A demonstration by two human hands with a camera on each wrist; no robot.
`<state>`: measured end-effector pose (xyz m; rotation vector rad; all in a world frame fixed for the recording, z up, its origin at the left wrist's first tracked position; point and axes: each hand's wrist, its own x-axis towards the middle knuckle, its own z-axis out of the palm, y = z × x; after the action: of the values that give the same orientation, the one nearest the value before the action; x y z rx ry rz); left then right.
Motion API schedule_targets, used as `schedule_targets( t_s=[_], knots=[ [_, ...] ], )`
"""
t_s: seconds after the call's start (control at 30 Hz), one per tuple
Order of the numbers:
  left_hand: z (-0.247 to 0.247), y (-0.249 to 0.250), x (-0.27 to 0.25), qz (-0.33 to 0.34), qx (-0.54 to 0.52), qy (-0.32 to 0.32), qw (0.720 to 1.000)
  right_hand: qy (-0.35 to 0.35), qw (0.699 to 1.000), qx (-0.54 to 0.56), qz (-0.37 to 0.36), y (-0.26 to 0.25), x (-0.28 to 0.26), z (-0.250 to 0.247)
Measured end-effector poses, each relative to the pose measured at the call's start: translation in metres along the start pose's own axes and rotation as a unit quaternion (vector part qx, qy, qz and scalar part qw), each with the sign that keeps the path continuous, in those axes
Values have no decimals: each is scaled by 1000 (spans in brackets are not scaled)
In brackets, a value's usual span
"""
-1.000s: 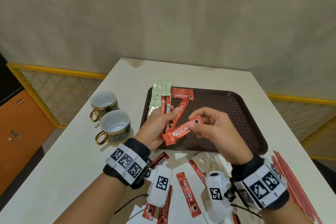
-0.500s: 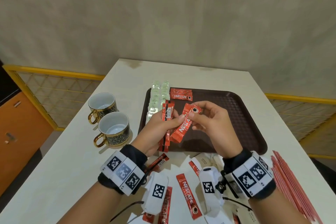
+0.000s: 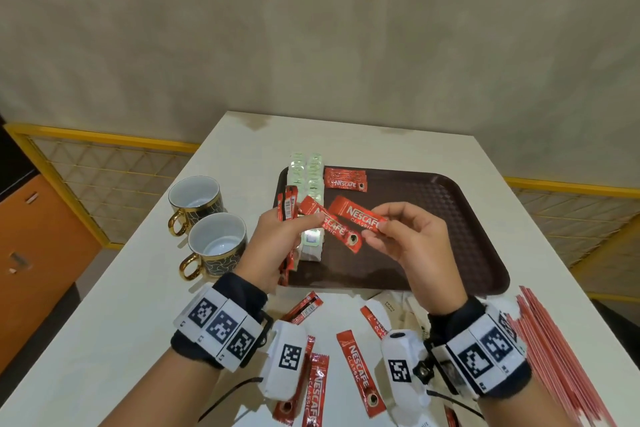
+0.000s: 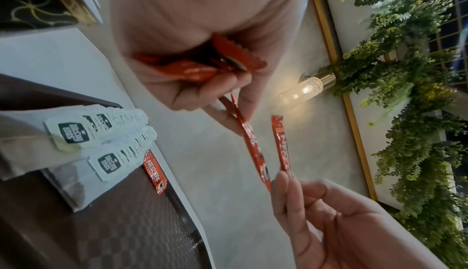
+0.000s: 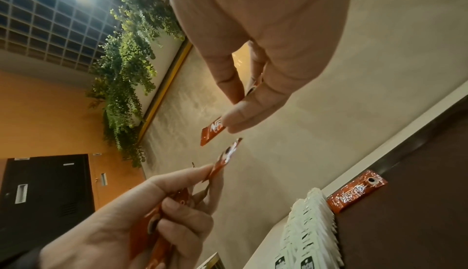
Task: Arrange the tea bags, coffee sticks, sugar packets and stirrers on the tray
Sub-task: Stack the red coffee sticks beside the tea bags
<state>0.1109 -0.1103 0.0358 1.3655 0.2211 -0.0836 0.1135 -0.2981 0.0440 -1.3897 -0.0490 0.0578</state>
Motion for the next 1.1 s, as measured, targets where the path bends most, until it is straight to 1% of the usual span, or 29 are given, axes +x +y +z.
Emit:
schedule_targets(
  t_s=[0.1, 0.2, 0.27, 0.37, 0.47, 0.57, 0.67, 0.77, 0.83, 0.87, 1.0, 1.1],
  knots=[
    [4, -2, -4, -2, -26, 23, 999, 1, 1000, -28, -3, 5, -3, 5],
    [6, -3, -6, -8, -37, 45, 998, 16, 996, -85, -36, 10, -4, 7],
    [5, -7, -6, -17, -52, 43, 998, 22, 994, -98, -40, 12, -2, 8],
    [7, -8, -8, -27, -73, 30, 997, 22, 996, -87, -19, 11, 2, 9],
    [9, -7, -10, -20, -65, 19, 998, -1, 998, -67, -2, 6, 3, 9],
    [8, -2, -10, -18, -73, 12, 997, -19, 997, -75, 3, 3, 3, 8],
    [8, -1, -11, -13, -51, 14, 999, -16, 996, -84, -5, 3, 5, 7],
    [11, 3, -16, -2, 15, 18, 1000, -15, 994, -108, -22, 4, 8, 5],
    [14, 6, -19, 13, 69, 41, 997, -20, 992, -121, -29, 5, 10, 4],
    [14, 6, -19, 16, 80, 52, 995, -24, 991, -126, -31, 4, 11, 3],
    [12, 8, -18, 7, 69, 51, 996, -44, 994, -98, -23, -1, 16, -3],
    [14, 7, -15, -3, 38, 36, 999, -32, 998, -54, -14, -3, 22, -5]
  ],
)
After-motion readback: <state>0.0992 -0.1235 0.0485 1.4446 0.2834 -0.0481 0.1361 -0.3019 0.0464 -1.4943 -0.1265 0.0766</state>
